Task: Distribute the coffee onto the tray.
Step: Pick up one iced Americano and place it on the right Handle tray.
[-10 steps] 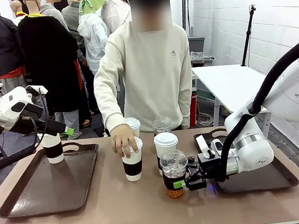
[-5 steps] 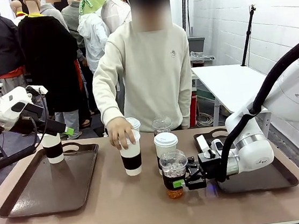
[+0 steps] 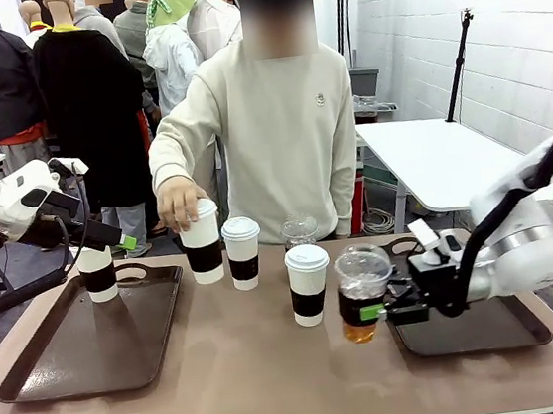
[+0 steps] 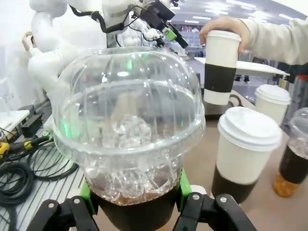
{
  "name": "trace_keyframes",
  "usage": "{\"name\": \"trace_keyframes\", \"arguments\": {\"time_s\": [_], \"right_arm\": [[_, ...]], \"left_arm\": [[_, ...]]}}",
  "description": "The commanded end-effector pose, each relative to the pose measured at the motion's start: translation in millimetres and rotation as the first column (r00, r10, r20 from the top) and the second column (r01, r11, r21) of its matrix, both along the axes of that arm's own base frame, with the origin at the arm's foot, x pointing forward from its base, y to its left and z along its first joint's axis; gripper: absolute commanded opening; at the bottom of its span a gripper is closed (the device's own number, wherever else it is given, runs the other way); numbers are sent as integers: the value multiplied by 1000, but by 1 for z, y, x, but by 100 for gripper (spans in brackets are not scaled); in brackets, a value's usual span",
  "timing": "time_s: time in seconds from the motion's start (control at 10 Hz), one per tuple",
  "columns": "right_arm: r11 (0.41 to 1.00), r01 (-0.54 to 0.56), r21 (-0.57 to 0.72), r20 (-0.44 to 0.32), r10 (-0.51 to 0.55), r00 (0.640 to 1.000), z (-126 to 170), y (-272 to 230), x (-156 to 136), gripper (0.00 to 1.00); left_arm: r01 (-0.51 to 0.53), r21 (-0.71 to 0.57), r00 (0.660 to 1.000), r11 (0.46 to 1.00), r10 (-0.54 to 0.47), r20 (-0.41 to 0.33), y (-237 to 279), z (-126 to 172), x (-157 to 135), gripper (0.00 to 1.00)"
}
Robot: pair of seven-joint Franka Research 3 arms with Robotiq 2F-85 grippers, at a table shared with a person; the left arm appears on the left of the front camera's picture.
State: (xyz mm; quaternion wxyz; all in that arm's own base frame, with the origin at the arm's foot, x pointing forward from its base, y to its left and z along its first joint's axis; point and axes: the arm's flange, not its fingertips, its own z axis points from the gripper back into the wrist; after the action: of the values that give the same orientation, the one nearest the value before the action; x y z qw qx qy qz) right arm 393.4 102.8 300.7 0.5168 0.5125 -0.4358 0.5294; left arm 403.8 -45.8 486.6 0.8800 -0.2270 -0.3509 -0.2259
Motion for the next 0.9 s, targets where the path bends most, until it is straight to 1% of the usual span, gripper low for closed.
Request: {"name": "trace_keyframes", "arguments": {"time_s": [0.0, 0.1, 0.3, 0.4, 0.7, 0.8], "right_arm": [[1000, 4, -13, -30, -4, 1000, 24, -35, -6, 73], [999, 38, -33, -25, -39, 999, 26, -55, -6, 73], [997, 69, -34, -41, -70, 997, 27, -92, -7, 73], [995, 97, -38, -28, -98, 995, 24, -110, -6, 73], [992, 108, -66, -28, -110, 994, 6, -138, -1, 73], [991, 103, -82, -12, -104, 995, -5, -144, 2, 73]], "left_arm": [[8, -13, 1000, 1000, -8, -5, 2, -2, 2, 100], [8, -13, 1000, 1000, -8, -5, 2, -2, 2, 100], [8, -13, 1000, 1000, -8, -5, 2, -2, 2, 100], [8, -13, 1000, 1000, -8, -5, 2, -2, 2, 100], [8, -13, 1000, 1000, -8, -5, 2, -2, 2, 100], [8, -13, 1000, 1000, -8, -5, 2, -2, 2, 100]]}}
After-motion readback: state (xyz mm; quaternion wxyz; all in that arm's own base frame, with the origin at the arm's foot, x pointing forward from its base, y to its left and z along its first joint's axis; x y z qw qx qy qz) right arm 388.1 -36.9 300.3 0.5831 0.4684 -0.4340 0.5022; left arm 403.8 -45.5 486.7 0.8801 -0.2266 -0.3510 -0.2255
